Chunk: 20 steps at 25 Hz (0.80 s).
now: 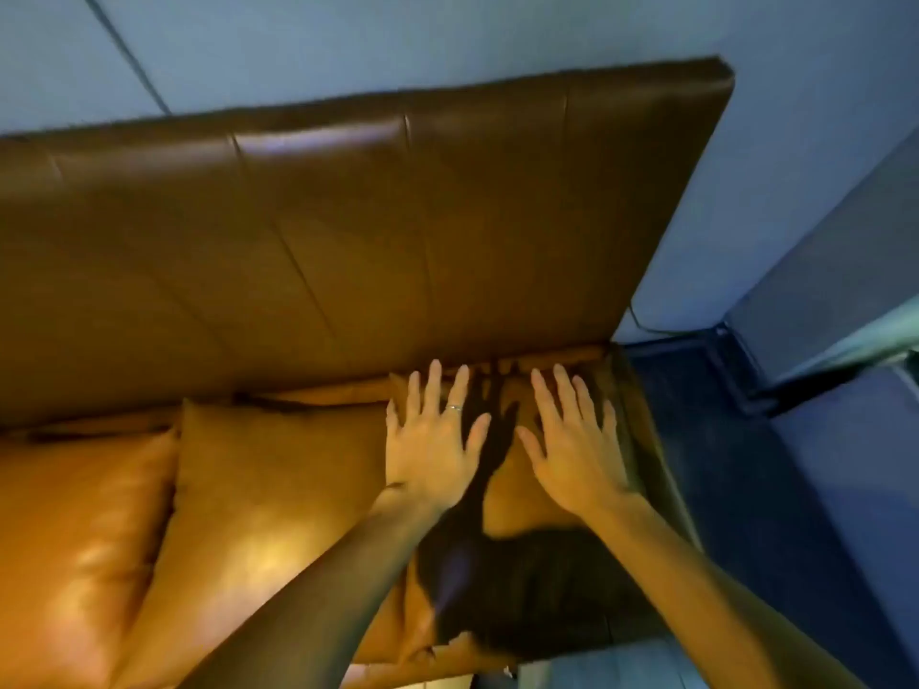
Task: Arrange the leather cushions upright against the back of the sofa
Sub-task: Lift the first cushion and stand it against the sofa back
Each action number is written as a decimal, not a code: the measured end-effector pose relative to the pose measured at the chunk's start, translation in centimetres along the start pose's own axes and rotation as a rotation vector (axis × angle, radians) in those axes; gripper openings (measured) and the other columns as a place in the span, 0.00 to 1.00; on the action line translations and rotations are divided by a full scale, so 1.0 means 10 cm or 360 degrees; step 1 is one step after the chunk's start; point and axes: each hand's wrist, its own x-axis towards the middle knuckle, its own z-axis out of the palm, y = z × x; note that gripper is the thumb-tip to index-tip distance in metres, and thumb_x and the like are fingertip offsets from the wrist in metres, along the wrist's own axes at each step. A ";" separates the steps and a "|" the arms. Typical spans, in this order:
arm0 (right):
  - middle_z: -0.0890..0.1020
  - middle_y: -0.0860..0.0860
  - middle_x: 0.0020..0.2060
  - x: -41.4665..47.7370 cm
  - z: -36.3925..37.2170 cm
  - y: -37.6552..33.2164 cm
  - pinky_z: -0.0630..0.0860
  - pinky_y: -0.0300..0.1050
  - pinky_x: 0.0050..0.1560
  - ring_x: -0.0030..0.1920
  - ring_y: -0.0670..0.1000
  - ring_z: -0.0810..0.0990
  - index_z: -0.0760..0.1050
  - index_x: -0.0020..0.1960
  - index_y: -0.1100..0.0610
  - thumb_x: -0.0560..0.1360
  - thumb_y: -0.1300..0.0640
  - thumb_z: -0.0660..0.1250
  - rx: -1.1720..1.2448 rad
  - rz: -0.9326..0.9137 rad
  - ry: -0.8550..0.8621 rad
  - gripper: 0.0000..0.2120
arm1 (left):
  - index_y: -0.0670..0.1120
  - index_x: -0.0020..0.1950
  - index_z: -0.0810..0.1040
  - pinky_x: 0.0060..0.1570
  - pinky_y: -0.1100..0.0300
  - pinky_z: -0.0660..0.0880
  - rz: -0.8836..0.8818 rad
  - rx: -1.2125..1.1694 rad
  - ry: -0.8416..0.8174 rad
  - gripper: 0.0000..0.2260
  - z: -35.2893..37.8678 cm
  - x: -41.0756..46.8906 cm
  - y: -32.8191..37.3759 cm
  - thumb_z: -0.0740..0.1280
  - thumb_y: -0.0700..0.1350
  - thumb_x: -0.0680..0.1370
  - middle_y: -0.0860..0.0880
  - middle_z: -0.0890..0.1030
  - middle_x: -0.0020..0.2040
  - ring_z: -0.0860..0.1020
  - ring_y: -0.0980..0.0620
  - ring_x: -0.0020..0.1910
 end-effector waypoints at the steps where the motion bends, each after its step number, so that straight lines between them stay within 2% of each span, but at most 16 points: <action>1: 0.50 0.55 0.83 0.03 0.16 0.08 0.54 0.68 0.76 0.81 0.59 0.50 0.40 0.82 0.48 0.82 0.39 0.51 -0.0007 0.0060 -0.0093 0.35 | 0.56 0.82 0.46 0.76 0.39 0.51 -0.0088 -0.0051 -0.0088 0.30 0.17 0.04 -0.02 0.48 0.63 0.82 0.48 0.46 0.83 0.45 0.43 0.81; 3: 0.49 0.56 0.82 0.09 0.50 0.28 0.54 0.70 0.74 0.81 0.60 0.49 0.42 0.82 0.48 0.82 0.38 0.51 -0.0025 0.0167 -0.0222 0.35 | 0.56 0.82 0.47 0.75 0.38 0.53 -0.0275 -0.0169 -0.0227 0.30 0.52 0.13 -0.12 0.52 0.62 0.82 0.48 0.47 0.83 0.47 0.42 0.81; 6: 0.53 0.58 0.81 0.21 0.83 0.57 0.57 0.70 0.71 0.79 0.63 0.54 0.47 0.81 0.47 0.80 0.35 0.53 0.0135 0.0406 -0.0376 0.35 | 0.54 0.82 0.51 0.75 0.39 0.56 -0.0540 -0.0433 -0.0394 0.33 0.95 0.25 -0.23 0.59 0.61 0.81 0.46 0.49 0.83 0.50 0.41 0.80; 9: 0.58 0.58 0.79 0.43 0.97 0.87 0.58 0.69 0.71 0.76 0.66 0.59 0.51 0.80 0.46 0.76 0.33 0.60 0.0666 0.0798 -0.0359 0.39 | 0.54 0.81 0.54 0.76 0.43 0.55 -0.0735 -0.0718 -0.0277 0.37 1.10 0.47 -0.26 0.67 0.60 0.77 0.44 0.49 0.83 0.51 0.39 0.80; 11: 0.64 0.58 0.77 0.60 0.99 1.06 0.60 0.68 0.72 0.74 0.65 0.65 0.53 0.80 0.47 0.71 0.31 0.66 0.1217 0.1119 -0.0274 0.44 | 0.53 0.80 0.56 0.75 0.45 0.59 -0.0994 -0.0978 -0.0163 0.42 1.16 0.68 -0.36 0.72 0.61 0.72 0.42 0.54 0.82 0.57 0.38 0.79; 13: 0.70 0.58 0.75 0.68 0.99 1.20 0.65 0.63 0.72 0.71 0.64 0.70 0.58 0.80 0.52 0.70 0.39 0.73 0.1792 0.1381 -0.0123 0.46 | 0.51 0.77 0.62 0.70 0.44 0.68 -0.1435 -0.1468 -0.0031 0.47 1.17 0.85 -0.53 0.75 0.64 0.62 0.41 0.69 0.75 0.70 0.37 0.71; 14: 0.71 0.57 0.73 0.69 0.98 1.25 0.67 0.63 0.71 0.70 0.64 0.72 0.60 0.79 0.55 0.71 0.45 0.75 0.1990 0.1473 -0.0104 0.43 | 0.48 0.72 0.66 0.66 0.43 0.73 -0.1613 -0.1709 0.0028 0.46 1.15 0.89 -0.59 0.75 0.64 0.59 0.41 0.76 0.68 0.75 0.38 0.65; 15: 0.73 0.57 0.72 0.68 0.95 1.28 0.69 0.64 0.69 0.68 0.64 0.74 0.62 0.79 0.56 0.70 0.49 0.75 0.2114 0.1536 -0.0130 0.42 | 0.45 0.67 0.68 0.63 0.42 0.75 -0.1695 -0.1903 0.0065 0.40 1.09 0.89 -0.58 0.77 0.62 0.61 0.40 0.79 0.62 0.78 0.38 0.60; 16: 0.75 0.58 0.70 0.65 0.93 1.30 0.72 0.65 0.66 0.65 0.64 0.75 0.64 0.77 0.56 0.68 0.50 0.76 0.2181 0.1572 -0.0175 0.41 | 0.44 0.63 0.68 0.61 0.41 0.76 -0.1723 -0.2051 0.0094 0.34 1.05 0.89 -0.56 0.77 0.58 0.66 0.40 0.80 0.58 0.79 0.38 0.58; 17: 0.76 0.59 0.67 0.62 0.90 1.30 0.74 0.66 0.63 0.62 0.64 0.77 0.66 0.76 0.56 0.66 0.51 0.75 0.2186 0.1592 -0.0205 0.41 | 0.44 0.64 0.67 0.62 0.40 0.76 -0.1747 -0.2132 0.0112 0.32 0.99 0.88 -0.51 0.77 0.56 0.69 0.41 0.79 0.55 0.79 0.37 0.58; 20: 0.78 0.59 0.61 0.67 0.69 1.29 0.75 0.63 0.58 0.56 0.61 0.78 0.69 0.70 0.58 0.69 0.57 0.71 0.2172 0.1549 -0.0025 0.30 | 0.45 0.75 0.63 0.64 0.38 0.73 -0.1700 -0.2248 0.0150 0.47 0.71 0.95 -0.35 0.79 0.61 0.64 0.42 0.78 0.61 0.77 0.38 0.62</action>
